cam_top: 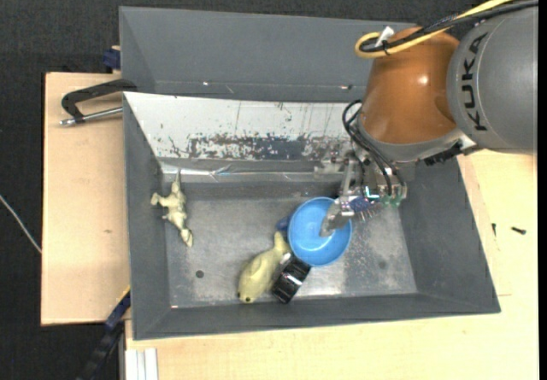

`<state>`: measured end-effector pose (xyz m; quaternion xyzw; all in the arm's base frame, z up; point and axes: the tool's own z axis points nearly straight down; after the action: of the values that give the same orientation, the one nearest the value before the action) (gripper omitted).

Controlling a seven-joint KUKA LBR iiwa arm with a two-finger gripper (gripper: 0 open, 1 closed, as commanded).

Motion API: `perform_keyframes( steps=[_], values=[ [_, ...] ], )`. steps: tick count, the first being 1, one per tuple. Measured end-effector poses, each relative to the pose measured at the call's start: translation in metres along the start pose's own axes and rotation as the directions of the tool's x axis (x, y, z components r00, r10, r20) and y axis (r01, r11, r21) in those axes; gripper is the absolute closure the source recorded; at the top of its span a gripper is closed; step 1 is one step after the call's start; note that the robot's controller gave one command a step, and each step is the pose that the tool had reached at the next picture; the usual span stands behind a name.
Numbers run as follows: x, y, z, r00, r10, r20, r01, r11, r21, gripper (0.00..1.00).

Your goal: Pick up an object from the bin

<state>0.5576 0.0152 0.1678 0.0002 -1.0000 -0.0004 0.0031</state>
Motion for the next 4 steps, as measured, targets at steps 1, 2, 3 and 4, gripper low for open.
perform_keyframes(
  steps=[1,2,3,4],
  values=[
    [-0.043,-0.047,0.085,0.989,-0.149,0.010,0.149,0.989,0.001,0.00],
    [-0.042,-0.048,0.084,0.989,-0.149,0.003,0.149,0.989,0.000,1.00],
    [-0.031,-0.062,-0.090,0.986,-0.165,0.019,0.165,0.986,0.005,1.00],
    [-0.030,-0.062,-0.084,0.986,-0.165,0.010,0.165,0.986,0.001,1.00]
  ],
)
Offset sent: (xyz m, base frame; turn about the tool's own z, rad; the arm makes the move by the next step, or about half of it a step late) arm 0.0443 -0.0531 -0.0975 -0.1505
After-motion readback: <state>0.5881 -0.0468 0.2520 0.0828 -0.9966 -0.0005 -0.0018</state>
